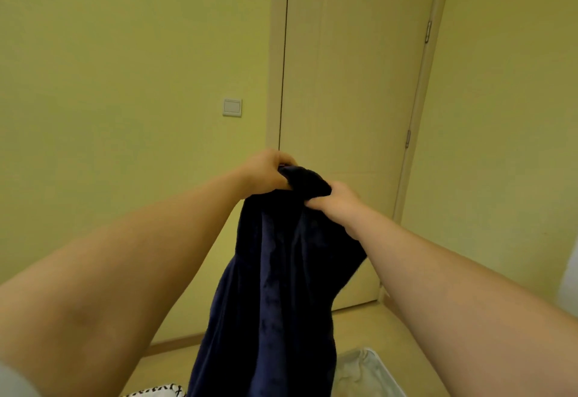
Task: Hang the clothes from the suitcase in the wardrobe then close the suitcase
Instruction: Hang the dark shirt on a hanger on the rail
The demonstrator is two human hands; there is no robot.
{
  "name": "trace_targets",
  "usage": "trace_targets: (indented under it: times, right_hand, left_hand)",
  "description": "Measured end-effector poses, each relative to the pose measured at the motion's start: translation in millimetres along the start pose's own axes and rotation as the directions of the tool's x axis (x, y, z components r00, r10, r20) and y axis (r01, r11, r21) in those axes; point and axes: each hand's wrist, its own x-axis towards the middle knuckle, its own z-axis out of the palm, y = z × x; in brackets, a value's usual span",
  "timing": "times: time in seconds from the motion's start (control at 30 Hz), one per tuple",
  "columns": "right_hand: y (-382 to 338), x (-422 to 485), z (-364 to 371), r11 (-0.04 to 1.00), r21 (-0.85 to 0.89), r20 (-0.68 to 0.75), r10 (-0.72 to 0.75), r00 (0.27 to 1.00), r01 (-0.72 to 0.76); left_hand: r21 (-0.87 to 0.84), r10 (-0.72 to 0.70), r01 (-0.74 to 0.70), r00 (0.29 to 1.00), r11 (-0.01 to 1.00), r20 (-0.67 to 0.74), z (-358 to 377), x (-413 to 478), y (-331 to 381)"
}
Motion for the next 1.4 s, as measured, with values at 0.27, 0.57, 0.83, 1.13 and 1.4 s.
trace_targets:
  times: [0.27, 0.57, 0.83, 1.13, 1.4]
  right_hand:
    - [-24, 12, -11, 0.962, 0.244, -0.367, -0.028, 0.93, 0.125]
    - [1, -10, 15, 0.968, 0.251, 0.045, -0.004, 0.999, -0.008]
    - [42, -19, 33, 0.927, 0.296, 0.001, 0.24, 0.971, -0.23]
    - [24, 6, 4, 0.694, 0.71, -0.19, 0.346, 0.919, -0.114]
    - [39, 14, -4, 0.802, 0.503, -0.198, 0.469, 0.861, -0.321]
  left_hand:
    - [0.038, -0.43, 0.428, 0.895, 0.903, 0.123, 24, -26, -55]
    - [-0.646, -0.561, 0.523, 0.81, 0.556, 0.173, 20, -11, -8]
    - [-0.864, -0.338, 0.324, 0.921, 0.385, 0.195, 17, 10, 25]
    - [-0.444, -0.2, 0.429, 0.857, 0.787, 0.475, 44, -9, -51]
    - [-0.432, -0.342, 0.398, 0.917, 0.809, 0.203, 49, -6, -53]
